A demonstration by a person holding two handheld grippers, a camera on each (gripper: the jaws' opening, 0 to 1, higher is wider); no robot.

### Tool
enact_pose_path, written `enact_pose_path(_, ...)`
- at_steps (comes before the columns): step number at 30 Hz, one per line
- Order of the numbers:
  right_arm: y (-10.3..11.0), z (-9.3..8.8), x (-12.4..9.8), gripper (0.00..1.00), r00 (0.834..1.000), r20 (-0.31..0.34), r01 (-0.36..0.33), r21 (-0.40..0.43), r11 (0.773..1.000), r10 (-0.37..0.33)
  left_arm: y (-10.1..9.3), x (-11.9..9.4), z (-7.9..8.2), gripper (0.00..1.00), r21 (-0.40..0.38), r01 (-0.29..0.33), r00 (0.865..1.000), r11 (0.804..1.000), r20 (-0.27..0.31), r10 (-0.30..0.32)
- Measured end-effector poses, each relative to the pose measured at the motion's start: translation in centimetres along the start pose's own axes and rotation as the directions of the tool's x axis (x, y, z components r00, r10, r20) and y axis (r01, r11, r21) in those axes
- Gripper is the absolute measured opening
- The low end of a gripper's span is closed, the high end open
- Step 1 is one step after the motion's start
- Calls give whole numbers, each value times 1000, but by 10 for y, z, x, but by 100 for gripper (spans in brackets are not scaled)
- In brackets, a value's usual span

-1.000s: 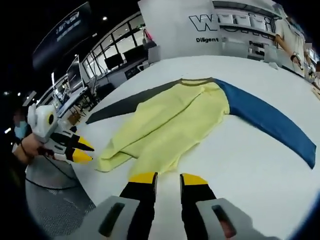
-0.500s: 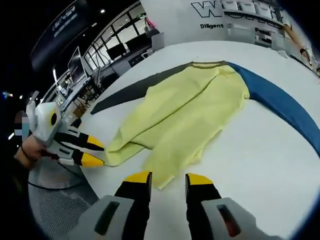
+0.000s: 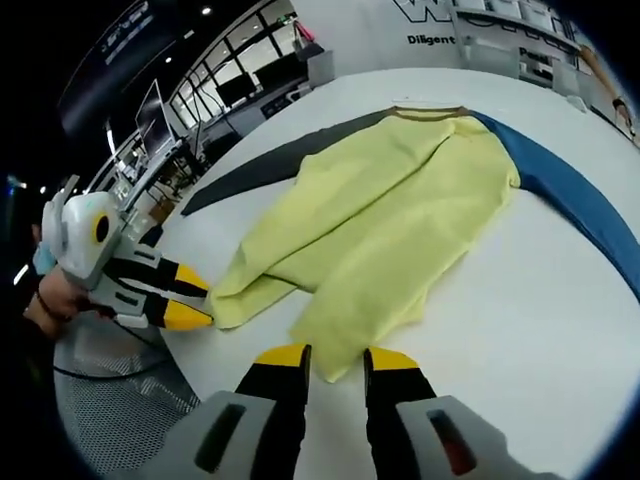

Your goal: Fold the garment on the visible template until the final outline fits inside the template.

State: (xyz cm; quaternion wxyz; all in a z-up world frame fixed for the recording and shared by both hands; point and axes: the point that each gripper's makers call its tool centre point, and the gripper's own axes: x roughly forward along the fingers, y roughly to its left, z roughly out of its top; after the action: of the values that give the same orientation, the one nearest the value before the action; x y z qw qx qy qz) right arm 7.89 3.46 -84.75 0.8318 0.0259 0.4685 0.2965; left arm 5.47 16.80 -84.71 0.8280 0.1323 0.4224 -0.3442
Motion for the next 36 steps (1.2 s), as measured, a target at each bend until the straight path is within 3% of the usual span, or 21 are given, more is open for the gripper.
enact_pose_path(3, -1, 0, 0, 11, 1000, -5, 3, 12, 1000, -3, 1, 1, 0, 12, 3, -9, 1000, 1000, 1, 9)
enact_pose_path(6, 1, 1, 0, 0, 1000, 0, -3, 9, 1000, 3, 2, 2, 0, 9, 4, -15, 1000, 1000, 1, 15)
enact_pose_path(13, 4, 8, -5, 0, 999, 23, -30, 39, 999, 30, 3, -1, 4, 3, 16, -10, 1000, 1000, 20, 10)
enact_pose_path(21, -3, 34, -31, 0, 991, 127, -41, 96, 995, 28, 12, -19, 12, 3, -55, -35, 997, 998, 68, 38)
enact_pose_path(26, -15, 48, -47, 0, 982, 184, 18, 77, 997, -32, 20, -32, 16, 3, -75, -52, 994, 996, 89, 58)
enact_pose_path(36, -35, 49, -77, 0, 971, 225, 58, 127, 990, -86, 36, -51, 22, 3, -116, -76, 989, 990, 118, 89)
